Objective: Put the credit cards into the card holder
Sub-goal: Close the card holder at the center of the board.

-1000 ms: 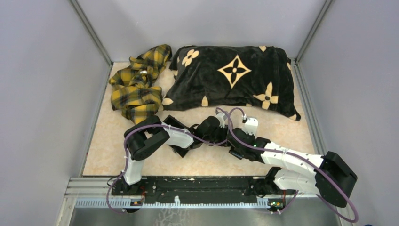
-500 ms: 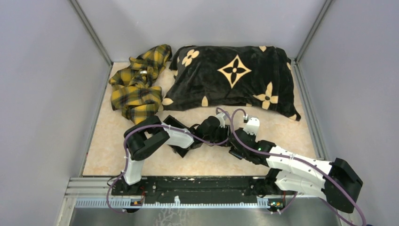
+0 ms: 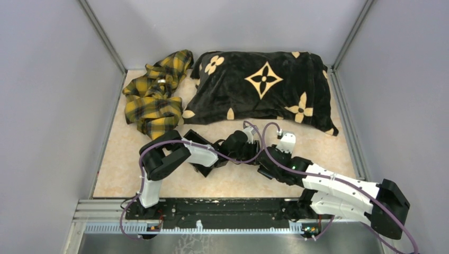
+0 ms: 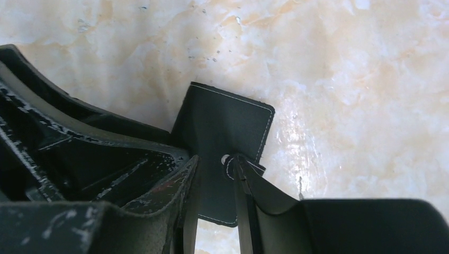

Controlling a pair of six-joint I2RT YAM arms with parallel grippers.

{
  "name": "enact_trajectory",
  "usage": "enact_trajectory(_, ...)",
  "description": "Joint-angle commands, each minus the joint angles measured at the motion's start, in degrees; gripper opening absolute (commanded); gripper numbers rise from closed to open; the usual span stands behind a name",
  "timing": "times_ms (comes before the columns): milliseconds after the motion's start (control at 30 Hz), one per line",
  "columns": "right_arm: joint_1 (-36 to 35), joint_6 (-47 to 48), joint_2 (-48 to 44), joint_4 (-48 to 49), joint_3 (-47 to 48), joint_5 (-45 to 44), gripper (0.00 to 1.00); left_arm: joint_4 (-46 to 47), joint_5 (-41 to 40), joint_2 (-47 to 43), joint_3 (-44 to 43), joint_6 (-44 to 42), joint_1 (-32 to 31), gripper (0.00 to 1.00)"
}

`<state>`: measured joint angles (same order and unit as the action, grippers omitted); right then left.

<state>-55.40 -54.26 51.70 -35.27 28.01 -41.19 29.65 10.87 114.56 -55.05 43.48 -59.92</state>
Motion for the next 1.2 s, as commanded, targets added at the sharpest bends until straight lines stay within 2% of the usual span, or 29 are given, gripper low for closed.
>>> enact_trajectory(0, -0.9, -4.4, 2.4, -6.0, 4.0, -1.3, 0.3, -11.0, -0.3, 3.0, 3.7, -1.4, -0.6, 0.46)
enact_trajectory(233, -4.2, -14.1, 0.5, -14.9, 4.9, -4.2, 0.33, -8.8, 0.2, 2.4, 7.0, -0.7, -0.6, 0.44)
enact_trajectory(467, -5.5, -25.2, -5.3, -19.3, 0.2, -4.3, 0.05, -5.6, 0.3, 1.6, 11.0, 1.1, -0.6, 0.42)
enact_trajectory(533, -5.5, -27.7, -6.2, -20.3, -1.2, -4.5, 0.01, -5.2, 0.4, 1.4, 11.5, 1.2, -0.6, 0.42)
enact_trajectory(700, -5.6, -31.8, -5.5, -21.9, -2.1, -4.2, 0.0, -4.2, 0.8, 1.3, 12.4, 1.5, -0.6, 0.41)
enact_trajectory(933, -5.5, -34.9, -0.1, -18.0, -3.8, -3.9, 0.0, -2.9, 1.4, 1.2, 13.5, 2.0, -0.6, 0.41)
enact_trajectory(1067, -4.6, -34.0, 1.2, -14.6, -4.4, -4.0, 0.0, -2.5, 1.3, 0.6, 14.7, 2.0, -0.6, 0.41)
enact_trajectory(1167, -1.1, -28.8, 0.9, -8.3, -5.5, -2.1, 0.0, -1.8, 1.2, 0.2, 15.6, 2.1, -0.6, 0.41)
